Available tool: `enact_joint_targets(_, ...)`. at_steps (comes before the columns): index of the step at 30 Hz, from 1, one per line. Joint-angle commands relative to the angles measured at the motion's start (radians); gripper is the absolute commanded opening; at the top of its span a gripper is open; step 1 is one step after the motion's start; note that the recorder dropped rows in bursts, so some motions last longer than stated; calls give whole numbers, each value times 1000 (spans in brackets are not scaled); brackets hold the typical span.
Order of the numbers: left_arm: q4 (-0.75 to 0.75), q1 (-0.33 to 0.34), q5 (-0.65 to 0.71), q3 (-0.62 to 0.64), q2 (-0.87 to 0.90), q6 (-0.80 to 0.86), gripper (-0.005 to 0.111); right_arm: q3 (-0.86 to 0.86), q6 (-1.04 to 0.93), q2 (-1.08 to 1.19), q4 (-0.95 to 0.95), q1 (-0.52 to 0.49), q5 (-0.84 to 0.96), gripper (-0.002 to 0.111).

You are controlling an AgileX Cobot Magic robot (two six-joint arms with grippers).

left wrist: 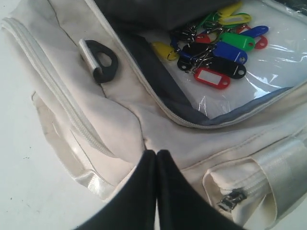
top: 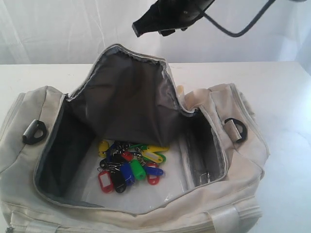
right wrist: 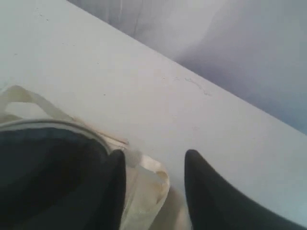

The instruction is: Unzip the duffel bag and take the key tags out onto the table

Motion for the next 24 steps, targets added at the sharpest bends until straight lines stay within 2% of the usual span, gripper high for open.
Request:
enact_joint_targets(1, -11, -6, -14, 5, -48, -1, 0, 84, -161, -108, 149, 1, -10, 30)
enact_joint_targets(4, 12, -6, -21, 10, -99, -1, 0, 168, -288, -191, 318, 11, -14, 18)
enact_joint_targets(9, 12, -6, -70, 55, -161, -5, 0, 302, -548, -290, 667, 74, 98, 0)
enact_joint_targets(14, 20, -6, -74, 57, -166, -28, 0, 442, -602, -273, 710, 160, 114, 0)
enact_joint_targets(18, 20, -6, -74, 57, -166, -28, 0, 525, -554, -217, 612, 184, 60, 0)
enact_joint_targets(24, 21, -6, -79, 62, -166, -28, 0, 527, -118, -121, 88, 149, -49, 0)
